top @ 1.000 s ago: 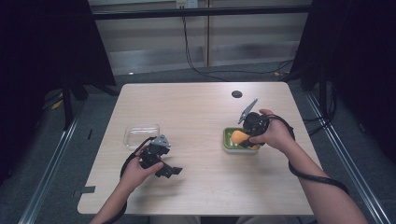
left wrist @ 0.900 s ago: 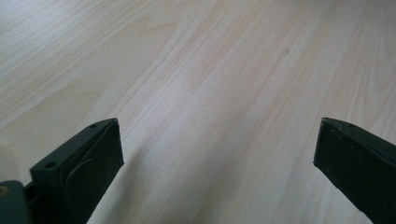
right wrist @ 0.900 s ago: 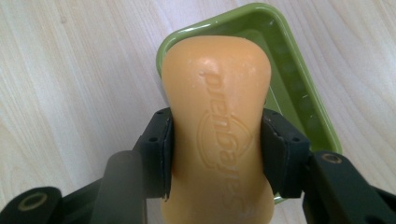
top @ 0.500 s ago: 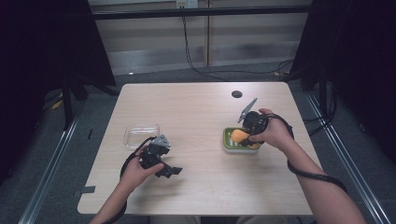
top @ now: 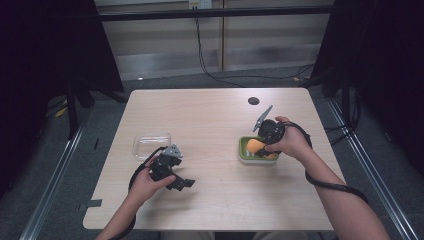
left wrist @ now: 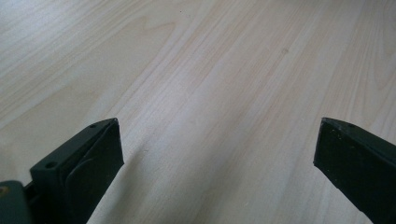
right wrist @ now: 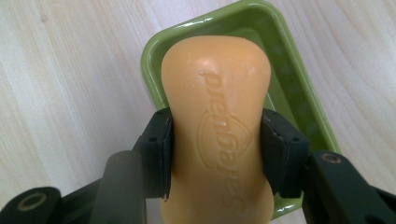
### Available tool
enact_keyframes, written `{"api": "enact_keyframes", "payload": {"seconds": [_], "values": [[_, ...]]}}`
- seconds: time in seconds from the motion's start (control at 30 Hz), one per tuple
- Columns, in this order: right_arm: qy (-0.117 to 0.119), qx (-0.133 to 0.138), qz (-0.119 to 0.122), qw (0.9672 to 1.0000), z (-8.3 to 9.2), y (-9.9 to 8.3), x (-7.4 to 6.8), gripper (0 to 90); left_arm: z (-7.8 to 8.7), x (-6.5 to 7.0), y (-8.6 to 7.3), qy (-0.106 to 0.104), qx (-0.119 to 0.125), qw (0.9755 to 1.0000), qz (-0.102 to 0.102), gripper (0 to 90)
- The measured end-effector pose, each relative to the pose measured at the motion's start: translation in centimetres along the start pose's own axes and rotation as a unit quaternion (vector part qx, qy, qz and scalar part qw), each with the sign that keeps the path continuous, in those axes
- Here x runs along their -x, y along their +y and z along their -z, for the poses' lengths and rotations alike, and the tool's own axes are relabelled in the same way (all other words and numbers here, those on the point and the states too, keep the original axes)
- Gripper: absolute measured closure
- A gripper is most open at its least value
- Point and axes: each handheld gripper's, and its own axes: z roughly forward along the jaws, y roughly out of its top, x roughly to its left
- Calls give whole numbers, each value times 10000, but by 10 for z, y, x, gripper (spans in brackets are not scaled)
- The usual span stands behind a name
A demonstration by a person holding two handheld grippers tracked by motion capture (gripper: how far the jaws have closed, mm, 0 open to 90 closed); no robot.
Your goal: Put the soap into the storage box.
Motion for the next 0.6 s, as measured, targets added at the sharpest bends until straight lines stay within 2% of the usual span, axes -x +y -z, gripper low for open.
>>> {"api": "enact_keyframes", "payload": {"seconds": [0.37,0.6], "values": [[-26,-50,46,10000,-3,4,4,497,0,-1,0,4,5,10000,-15,10],[-25,-55,174,9998,-6,5,8,497,0,-1,0,-1,-11,10000,-19,10]]}}
